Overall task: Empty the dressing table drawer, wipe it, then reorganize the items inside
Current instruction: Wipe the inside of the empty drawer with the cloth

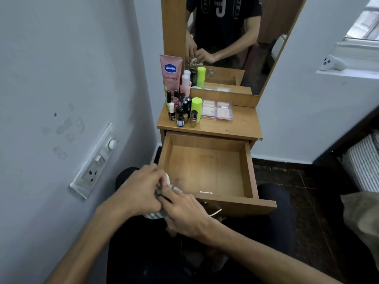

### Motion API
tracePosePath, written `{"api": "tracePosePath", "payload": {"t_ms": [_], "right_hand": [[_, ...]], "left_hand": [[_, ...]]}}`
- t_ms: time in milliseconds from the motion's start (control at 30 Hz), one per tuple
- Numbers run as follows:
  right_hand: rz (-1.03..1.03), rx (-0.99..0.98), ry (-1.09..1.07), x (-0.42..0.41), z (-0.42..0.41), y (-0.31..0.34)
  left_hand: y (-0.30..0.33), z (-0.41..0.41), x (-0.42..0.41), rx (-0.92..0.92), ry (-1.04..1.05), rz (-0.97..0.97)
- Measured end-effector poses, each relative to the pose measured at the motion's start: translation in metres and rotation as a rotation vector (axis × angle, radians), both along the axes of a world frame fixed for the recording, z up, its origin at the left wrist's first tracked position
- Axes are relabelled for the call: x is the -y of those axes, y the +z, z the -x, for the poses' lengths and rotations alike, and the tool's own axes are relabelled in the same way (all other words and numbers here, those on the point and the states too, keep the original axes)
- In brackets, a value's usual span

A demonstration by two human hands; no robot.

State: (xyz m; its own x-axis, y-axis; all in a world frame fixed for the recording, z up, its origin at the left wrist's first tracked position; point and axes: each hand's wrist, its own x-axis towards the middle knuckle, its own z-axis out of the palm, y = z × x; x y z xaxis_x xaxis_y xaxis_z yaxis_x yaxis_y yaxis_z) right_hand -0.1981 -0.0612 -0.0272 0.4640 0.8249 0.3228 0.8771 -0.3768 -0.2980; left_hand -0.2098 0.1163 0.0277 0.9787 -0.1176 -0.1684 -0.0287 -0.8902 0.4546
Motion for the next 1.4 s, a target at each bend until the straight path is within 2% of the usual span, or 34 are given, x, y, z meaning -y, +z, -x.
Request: {"api": "tracePosePath", "payload": {"t_ms": [67, 133, 467, 667, 767, 867, 967, 1100, 1267, 1400], "right_hand": [[-0.031, 0.053, 0.010, 0.014, -0.004, -0.005], [-0.003, 0.175, -0.044, 0.068, 0.002, 0.000], [0.164, 0.197, -0.318, 0.187, 0.009, 0.001], [0.220, 0.225, -0.369, 0.175, 0.017, -0.006], [0.395, 0.233, -0.358, 0.153, 0.024, -0.022], [0.405, 0.221, -0.341, 0.136, 0.025, -0.030], [0.254, 0.183, -0.336, 0.125, 0.024, -0.029], [0.111, 0.151, -0.234, 0.093, 0.022, -0.032], [0.029, -0.012, -0.079, 0.031, 0.013, -0.049], [0.117, -0.111, -0.023, 0.008, 0.008, -0.062]], "left_hand": [[-0.010, 0.005, 0.023, 0.105, -0.043, -0.052], [-0.010, 0.009, 0.081, 0.183, -0.154, -0.045], [-0.035, 0.006, 0.207, 0.426, -0.367, -0.052], [-0.057, 0.016, 0.200, 0.426, -0.466, -0.012], [-0.071, 0.024, 0.176, 0.361, -0.485, -0.007], [-0.076, 0.029, 0.156, 0.351, -0.427, 0.038], [-0.065, 0.030, 0.142, 0.420, -0.367, 0.108], [-0.057, 0.038, 0.112, 0.475, -0.181, 0.163], [-0.044, 0.048, 0.074, 0.373, 0.037, -0.026], [-0.043, 0.049, 0.067, 0.228, 0.144, -0.221]]}}
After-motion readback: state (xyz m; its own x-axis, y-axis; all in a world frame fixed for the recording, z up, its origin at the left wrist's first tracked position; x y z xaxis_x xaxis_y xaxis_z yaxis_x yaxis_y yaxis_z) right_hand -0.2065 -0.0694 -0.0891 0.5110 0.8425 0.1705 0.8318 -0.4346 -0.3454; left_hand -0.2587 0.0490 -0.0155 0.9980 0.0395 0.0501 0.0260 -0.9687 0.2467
